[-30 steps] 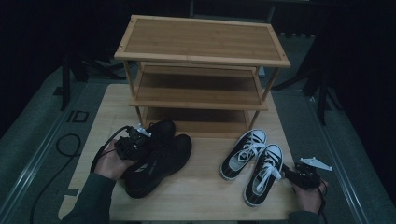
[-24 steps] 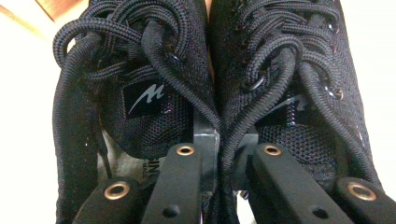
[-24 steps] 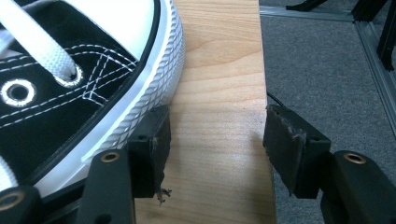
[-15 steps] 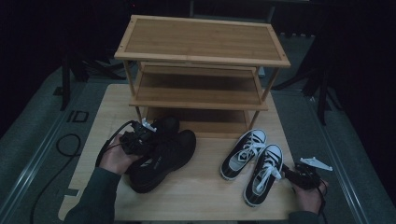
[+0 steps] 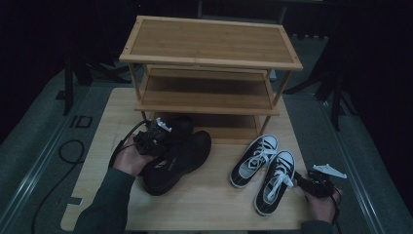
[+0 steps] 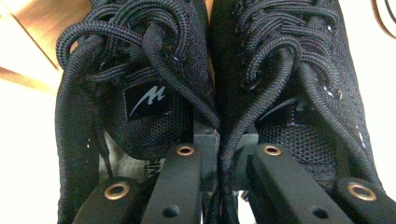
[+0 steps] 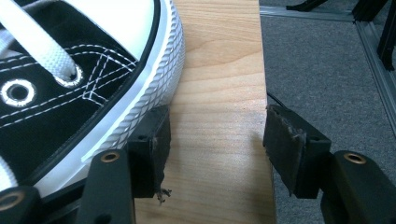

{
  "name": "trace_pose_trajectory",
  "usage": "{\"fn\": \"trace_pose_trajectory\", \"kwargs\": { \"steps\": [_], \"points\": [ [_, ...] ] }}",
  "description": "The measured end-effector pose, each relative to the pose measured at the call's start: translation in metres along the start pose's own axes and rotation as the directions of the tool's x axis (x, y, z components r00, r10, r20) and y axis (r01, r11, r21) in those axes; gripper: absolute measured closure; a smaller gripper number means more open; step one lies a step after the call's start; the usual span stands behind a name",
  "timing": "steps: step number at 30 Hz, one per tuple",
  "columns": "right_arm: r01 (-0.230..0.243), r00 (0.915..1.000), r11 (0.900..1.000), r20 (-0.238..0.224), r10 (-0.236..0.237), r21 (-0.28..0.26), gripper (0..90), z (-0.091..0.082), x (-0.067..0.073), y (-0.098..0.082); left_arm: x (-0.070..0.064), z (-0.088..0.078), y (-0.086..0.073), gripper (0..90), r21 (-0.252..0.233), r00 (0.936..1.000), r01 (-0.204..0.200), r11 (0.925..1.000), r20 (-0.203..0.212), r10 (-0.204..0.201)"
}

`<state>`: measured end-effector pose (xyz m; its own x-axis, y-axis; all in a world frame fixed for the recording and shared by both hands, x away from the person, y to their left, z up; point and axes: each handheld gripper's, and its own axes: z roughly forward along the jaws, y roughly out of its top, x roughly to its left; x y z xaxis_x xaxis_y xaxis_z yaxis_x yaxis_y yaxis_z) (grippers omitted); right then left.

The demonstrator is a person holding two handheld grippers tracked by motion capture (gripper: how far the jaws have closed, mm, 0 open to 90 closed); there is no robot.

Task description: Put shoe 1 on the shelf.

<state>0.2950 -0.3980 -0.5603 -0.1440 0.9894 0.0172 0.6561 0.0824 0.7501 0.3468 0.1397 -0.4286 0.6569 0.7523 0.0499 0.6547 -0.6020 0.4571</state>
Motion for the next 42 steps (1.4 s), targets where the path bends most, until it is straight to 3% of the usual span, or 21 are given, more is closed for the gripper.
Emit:
{"fn": "trace_pose_trajectory", "kwargs": {
  "steps": [6,20,24,28,31,42],
  "points": [
    [0.001,1.0000,1.000,-0.001,-0.001,-0.001,41.0,0.000,0.000,0.000,0.000,0.007,0.010,85.3,0.005,0.9999,-0.010,0.9999,-0.006,0.010],
    [0.002,1.0000,1.000,-0.001,-0.002,-0.001,40.9,0.000,0.000,0.000,0.001,0.032,0.025,85.3,0.011,0.9996,0.017,0.9998,-0.023,-0.017],
    [0.002,1.0000,1.000,-0.002,-0.002,-0.001,41.0,0.000,0.000,0.000,0.001,0.038,0.029,85.3,0.018,0.9989,0.021,0.9996,-0.043,-0.020],
    [0.002,1.0000,1.000,-0.002,-0.002,-0.001,40.9,0.000,-0.001,0.000,-0.002,0.043,0.033,85.2,-0.011,0.9961,0.055,0.9985,-0.069,-0.055],
    [0.002,1.0000,1.000,-0.002,-0.002,-0.001,40.9,0.000,-0.001,0.000,-0.004,0.045,0.037,85.2,-0.011,0.9939,0.058,0.9983,-0.093,-0.059],
    [0.002,1.0000,1.000,-0.002,-0.002,-0.001,40.9,0.000,-0.001,0.000,-0.004,0.052,0.045,85.1,-0.022,0.9892,0.079,0.9966,-0.122,-0.081]
  ]
}}
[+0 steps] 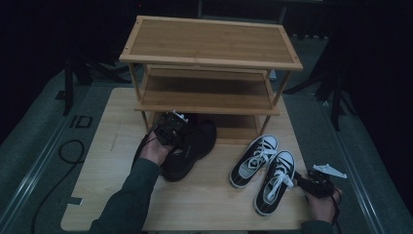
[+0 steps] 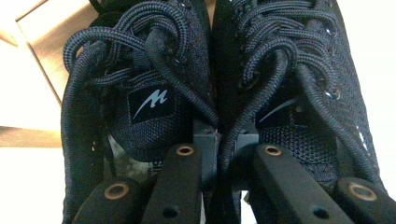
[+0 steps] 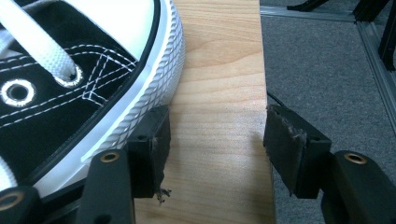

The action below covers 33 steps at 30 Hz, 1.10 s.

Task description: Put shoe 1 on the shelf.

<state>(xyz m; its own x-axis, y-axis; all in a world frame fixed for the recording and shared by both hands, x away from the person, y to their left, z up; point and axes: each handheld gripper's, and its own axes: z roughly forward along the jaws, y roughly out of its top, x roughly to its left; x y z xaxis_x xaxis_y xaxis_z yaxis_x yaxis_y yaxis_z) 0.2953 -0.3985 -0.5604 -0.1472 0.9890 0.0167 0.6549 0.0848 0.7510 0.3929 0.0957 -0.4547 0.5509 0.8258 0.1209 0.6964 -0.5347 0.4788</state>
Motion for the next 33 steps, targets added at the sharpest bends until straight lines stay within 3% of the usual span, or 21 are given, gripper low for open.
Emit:
{"fn": "trace_pose_trajectory", "kwargs": {
  "steps": [7,10,14,16,18,20,22,24,25,27,28,29,30,33],
  "points": [
    [0.000,1.0000,1.000,0.000,0.000,0.000,40.9,0.000,0.000,0.000,-0.001,0.004,0.003,85.0,-0.011,0.9992,0.032,0.9994,-0.024,-0.033],
    [0.000,1.0000,1.000,0.000,0.000,0.000,40.9,0.000,0.000,0.000,-0.004,0.007,0.006,84.9,-0.017,0.9968,0.057,0.9982,-0.056,-0.058],
    [0.001,1.0000,1.000,0.000,-0.001,0.000,40.8,0.000,0.000,0.000,-0.011,0.013,0.011,84.9,-0.041,0.9872,0.123,0.9916,-0.097,-0.126],
    [0.001,1.0000,1.000,-0.001,-0.001,0.000,40.8,0.000,0.000,0.000,-0.015,0.015,0.012,84.6,-0.060,0.9793,0.163,0.9848,-0.112,-0.169],
    [0.002,1.0000,1.000,0.000,-0.002,0.000,40.9,0.000,0.000,0.000,-0.020,0.018,0.012,84.2,-0.089,0.9671,0.208,0.9740,-0.130,-0.219],
    [0.003,1.0000,1.000,0.000,-0.003,0.000,40.9,0.000,0.000,0.000,-0.028,0.020,0.013,82.8,-0.114,0.9610,0.218,0.9693,-0.149,-0.233],
    [0.003,1.0000,1.000,0.000,-0.003,0.000,40.9,0.000,0.000,0.000,-0.031,0.020,0.014,81.4,-0.121,0.9600,0.214,0.9693,-0.158,-0.232],
    [0.003,1.0000,1.000,0.000,-0.003,0.000,40.9,0.000,0.000,0.000,-0.036,0.022,0.016,78.3,-0.118,0.9619,0.186,0.9754,-0.181,-0.205],
    [0.003,1.0000,1.000,0.000,-0.003,0.000,40.9,0.000,0.000,0.000,-0.037,0.022,0.015,73.9,-0.105,0.9665,0.156,0.9821,-0.189,-0.174],
    [0.002,1.0000,1.000,0.000,-0.002,0.000,40.8,0.000,0.000,0.000,-0.036,0.022,0.015,66.9,-0.098,0.9689,0.150,0.9837,-0.183,-0.166],
    [0.002,1.0000,1.000,0.000,-0.002,0.000,40.9,0.000,0.000,0.000,-0.032,0.020,0.014,62.3,-0.076,0.9765,0.147,0.9862,-0.147,-0.157],
    [0.002,1.0000,1.000,0.000,-0.002,0.000,40.9,0.000,0.000,0.000,-0.032,0.020,0.014,60.4,-0.076,0.9765,0.147,0.9862,-0.147,-0.157],
    [0.003,1.0000,1.000,0.000,-0.003,0.000,40.9,0.000,0.000,0.000,-0.026,0.016,0.013,58.6,-0.053,0.9830,0.140,0.9888,-0.113,-0.145],
    [0.003,1.0000,1.000,0.000,-0.003,0.000,40.9,0.000,0.000,0.000,-0.022,0.013,0.012,55.7,-0.041,0.9869,0.134,0.9901,-0.085,-0.137]
  ]
}}
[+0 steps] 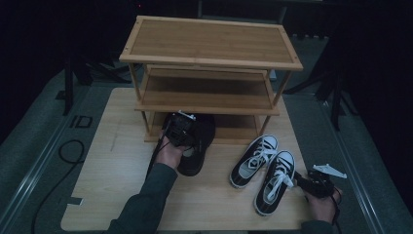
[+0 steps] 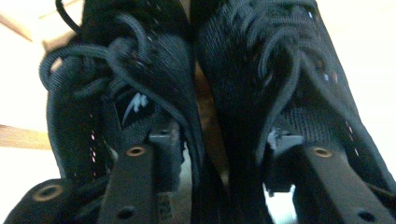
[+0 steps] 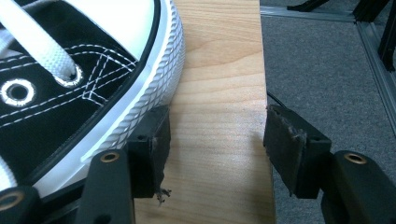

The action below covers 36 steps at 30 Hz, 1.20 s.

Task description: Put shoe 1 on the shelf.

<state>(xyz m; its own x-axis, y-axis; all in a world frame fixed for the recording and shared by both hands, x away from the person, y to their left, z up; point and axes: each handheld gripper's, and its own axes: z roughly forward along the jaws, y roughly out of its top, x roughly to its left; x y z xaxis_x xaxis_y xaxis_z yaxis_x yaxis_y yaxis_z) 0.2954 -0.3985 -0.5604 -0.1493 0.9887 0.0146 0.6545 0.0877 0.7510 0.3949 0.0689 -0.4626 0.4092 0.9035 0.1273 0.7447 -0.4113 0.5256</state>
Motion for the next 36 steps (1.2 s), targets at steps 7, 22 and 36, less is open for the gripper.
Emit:
{"fn": "trace_pose_trajectory", "kwargs": {
  "steps": [7,22,36],
  "points": [
    [0.000,1.0000,1.000,0.000,0.000,0.000,40.9,0.000,0.000,0.000,0.015,-0.015,-0.007,53.6,-0.037,0.9902,-0.009,0.9993,0.139,0.014],
    [0.000,1.0000,1.000,0.001,0.000,0.000,40.9,0.000,0.000,0.000,0.024,-0.047,-0.019,56.9,-0.111,0.9594,-0.080,0.9906,0.261,0.107],
    [0.001,1.0000,1.000,0.001,-0.001,0.001,40.9,0.000,0.000,0.000,0.030,-0.059,-0.043,68.6,-0.143,0.9359,-0.135,0.9805,0.307,0.174]
  ]
}}
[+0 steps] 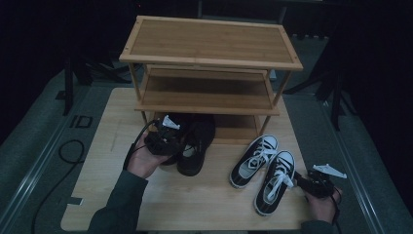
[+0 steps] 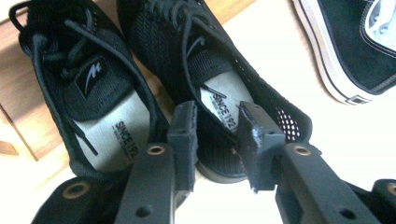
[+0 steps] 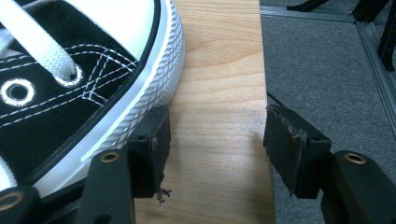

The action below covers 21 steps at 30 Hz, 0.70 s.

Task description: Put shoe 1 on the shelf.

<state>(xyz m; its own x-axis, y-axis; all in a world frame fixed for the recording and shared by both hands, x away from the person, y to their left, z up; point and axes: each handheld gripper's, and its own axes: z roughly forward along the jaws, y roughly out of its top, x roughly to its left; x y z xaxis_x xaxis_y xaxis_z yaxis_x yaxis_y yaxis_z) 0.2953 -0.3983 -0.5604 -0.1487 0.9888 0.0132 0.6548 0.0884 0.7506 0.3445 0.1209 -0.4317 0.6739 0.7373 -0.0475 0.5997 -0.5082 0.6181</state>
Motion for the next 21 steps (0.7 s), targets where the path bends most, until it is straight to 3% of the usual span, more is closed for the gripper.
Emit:
{"fn": "trace_pose_trajectory", "kwargs": {
  "steps": [8,18,21],
  "points": [
    [0.000,1.0000,1.000,0.001,0.000,0.000,40.9,0.000,0.000,0.000,-0.004,-0.001,-0.013,88.9,0.024,0.9990,-0.041,0.9989,-0.016,0.042],
    [-0.001,1.0000,1.000,0.001,0.001,0.000,40.9,0.000,0.000,0.000,-0.008,0.011,-0.027,90.0,0.058,0.9982,-0.047,0.9972,-0.035,0.049],
    [-0.001,1.0000,1.000,0.001,0.001,0.000,40.8,0.000,0.000,0.000,-0.008,0.015,-0.032,89.9,0.063,0.9987,-0.049,0.9968,-0.010,0.050]
  ]
}}
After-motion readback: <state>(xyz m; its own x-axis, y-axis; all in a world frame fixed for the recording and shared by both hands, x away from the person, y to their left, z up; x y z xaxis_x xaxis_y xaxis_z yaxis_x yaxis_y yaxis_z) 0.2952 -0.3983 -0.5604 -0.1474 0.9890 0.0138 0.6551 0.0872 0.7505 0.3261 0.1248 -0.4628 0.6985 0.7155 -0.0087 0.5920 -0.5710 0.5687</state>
